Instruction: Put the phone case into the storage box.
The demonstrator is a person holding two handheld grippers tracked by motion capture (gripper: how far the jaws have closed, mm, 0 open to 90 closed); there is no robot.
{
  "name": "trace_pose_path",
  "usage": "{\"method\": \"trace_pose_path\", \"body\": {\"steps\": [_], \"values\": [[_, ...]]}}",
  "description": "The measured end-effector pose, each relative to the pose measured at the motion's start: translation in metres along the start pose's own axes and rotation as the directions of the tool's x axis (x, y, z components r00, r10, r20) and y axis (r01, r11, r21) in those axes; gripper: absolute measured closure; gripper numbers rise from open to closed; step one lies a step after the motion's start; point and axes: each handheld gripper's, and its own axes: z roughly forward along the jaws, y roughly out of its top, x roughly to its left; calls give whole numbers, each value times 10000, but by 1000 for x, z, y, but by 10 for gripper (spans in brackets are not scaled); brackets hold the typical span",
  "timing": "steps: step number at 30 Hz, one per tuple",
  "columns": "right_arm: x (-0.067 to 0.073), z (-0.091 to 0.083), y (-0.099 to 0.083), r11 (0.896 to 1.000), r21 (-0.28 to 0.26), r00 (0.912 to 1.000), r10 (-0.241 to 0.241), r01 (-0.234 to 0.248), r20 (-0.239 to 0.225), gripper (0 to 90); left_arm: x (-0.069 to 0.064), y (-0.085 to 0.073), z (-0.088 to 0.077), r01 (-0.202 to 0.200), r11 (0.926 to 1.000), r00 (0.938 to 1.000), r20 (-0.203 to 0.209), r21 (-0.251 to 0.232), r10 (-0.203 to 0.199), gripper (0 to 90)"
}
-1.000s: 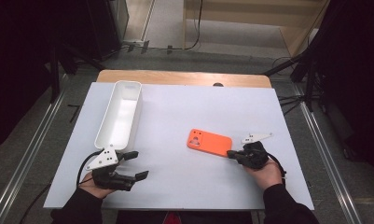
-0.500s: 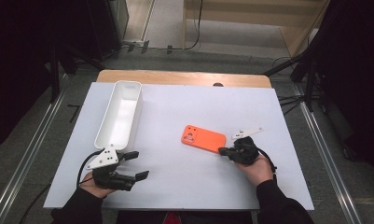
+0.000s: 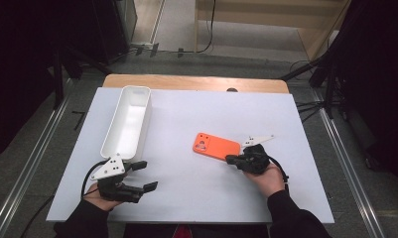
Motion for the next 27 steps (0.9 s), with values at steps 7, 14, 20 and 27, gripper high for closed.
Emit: {"method": "trace_pose_path", "body": {"steps": [7,14,20,27], "values": [[4,-19,-5,9981,-587,9993,177,-196,-330,672,0,0,0,27,10000,10000,1,-32,-27,202],[7,-33,-13,9955,-912,9990,209,-244,-390,557,0,1,0,-21,10000,10000,24,-47,21,202],[9,-43,-18,9919,-1238,9995,258,-281,-204,440,0,0,-2,-3,9999,10000,49,-146,4,202],[13,-51,-27,9894,-1431,9993,211,-254,-311,359,0,0,-2,-8,10000,10000,28,-98,9,202]]}}
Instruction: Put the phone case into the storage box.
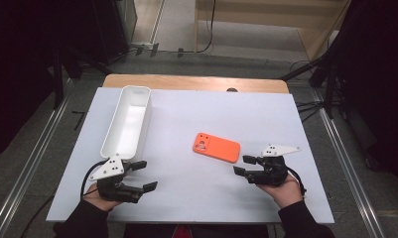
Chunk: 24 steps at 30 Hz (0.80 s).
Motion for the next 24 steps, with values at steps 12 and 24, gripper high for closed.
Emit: {"method": "trace_pose_path", "body": {"steps": [12,24], "values": [[5,-18,-18,9992,-272,9995,-303,300,-91,293,1,0,0,-18,10000,10000,-27,23,18,202],[3,-24,-27,9994,-319,9999,-117,113,-114,292,1,0,1,-3,10000,10000,5,-1,3,202]]}}
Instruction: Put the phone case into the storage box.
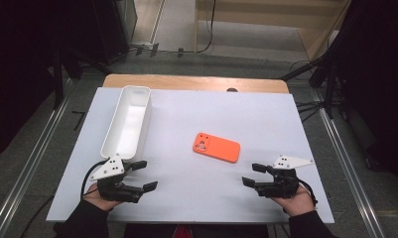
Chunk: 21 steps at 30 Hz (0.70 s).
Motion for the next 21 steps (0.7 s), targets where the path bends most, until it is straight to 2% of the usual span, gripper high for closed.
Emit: {"method": "trace_pose_path", "body": {"steps": [5,11,21], "values": [[0,0,1,9998,-170,10000,32,-33,-77,292,0,-1,0,61,10000,10000,3,2,-61,202],[-1,1,6,9996,76,9995,-286,287,-93,282,1,-1,-1,115,9999,9999,30,23,-115,202],[-7,1,25,9986,67,9984,-514,516,-224,260,2,0,-1,153,9999,9999,-34,-65,-153,202]]}}
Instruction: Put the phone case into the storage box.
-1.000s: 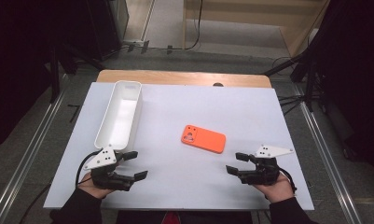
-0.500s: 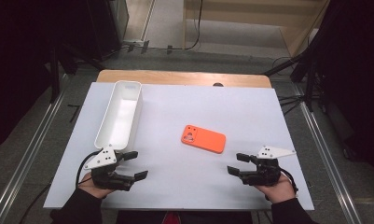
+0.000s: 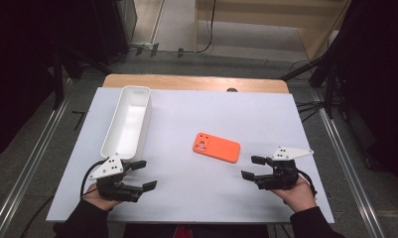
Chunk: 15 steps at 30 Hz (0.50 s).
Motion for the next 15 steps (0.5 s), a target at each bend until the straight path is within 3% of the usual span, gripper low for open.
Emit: {"method": "trace_pose_path", "body": {"steps": [15], "values": [[-8,9,19,9993,300,9995,-228,235,-221,256,-1,0,0,-55,10000,10000,44,12,55,202]]}}
